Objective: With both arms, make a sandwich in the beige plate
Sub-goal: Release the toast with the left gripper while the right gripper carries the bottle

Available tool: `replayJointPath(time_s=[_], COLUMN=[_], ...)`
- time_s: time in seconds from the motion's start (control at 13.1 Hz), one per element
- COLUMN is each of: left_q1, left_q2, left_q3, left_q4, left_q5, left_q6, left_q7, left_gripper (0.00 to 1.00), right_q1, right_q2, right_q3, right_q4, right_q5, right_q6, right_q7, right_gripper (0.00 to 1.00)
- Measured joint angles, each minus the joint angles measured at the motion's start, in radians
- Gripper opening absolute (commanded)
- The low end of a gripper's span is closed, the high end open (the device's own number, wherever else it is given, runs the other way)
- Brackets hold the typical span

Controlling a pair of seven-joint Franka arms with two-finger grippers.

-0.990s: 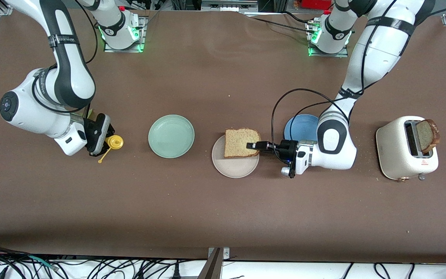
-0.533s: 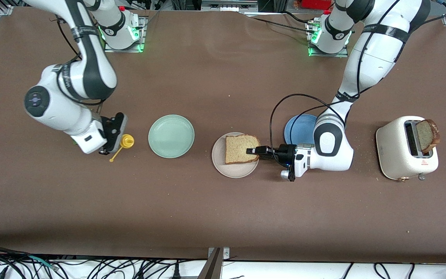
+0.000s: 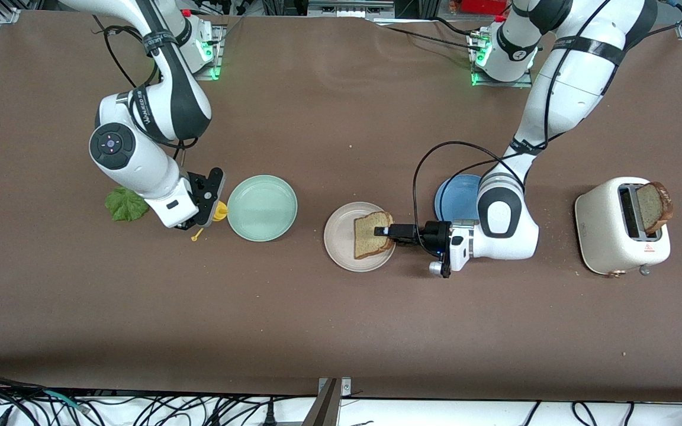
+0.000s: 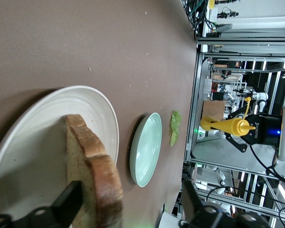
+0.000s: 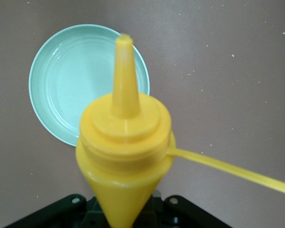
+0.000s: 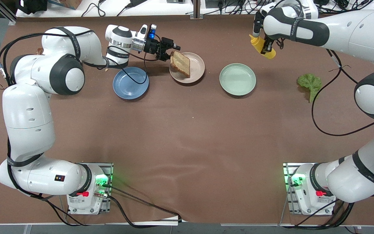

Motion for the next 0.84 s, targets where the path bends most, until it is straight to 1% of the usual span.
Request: replayJointPath(time_s=[0.15, 0.46, 0.61, 0.84], left_q1=[0.001, 0.007, 0.013, 0.048], left_q2=[0.0, -0.001, -0.008, -0.026], left_q3=[0.0, 0.0, 0.001, 0.003], left_q4=[0.001, 0.006, 0.01, 0.011], left_q5=[0.0, 0.0, 0.01, 0.059], left_q6=[0.012, 0.064, 0.086, 0.116], left_q7=[0.0, 0.002, 0.006, 0.006], left_gripper=[1.0, 1.0, 1.0, 1.0], right_q1=[-0.001, 0.0, 0.0, -0.01], right_q2=[0.001, 0.014, 0.022, 0.025], right_q3=[0.039, 0.121, 0.142, 0.18], right_q4=[0.0, 0.0, 0.0, 0.0], right_q5=[-0.068, -0.161, -0.192, -0.228], right_q6=[0.0, 0.001, 0.002, 0.003], right_q7=[0.097, 0.283, 0.35, 0.448], right_gripper=[0.04, 0.04, 0.04, 0.04])
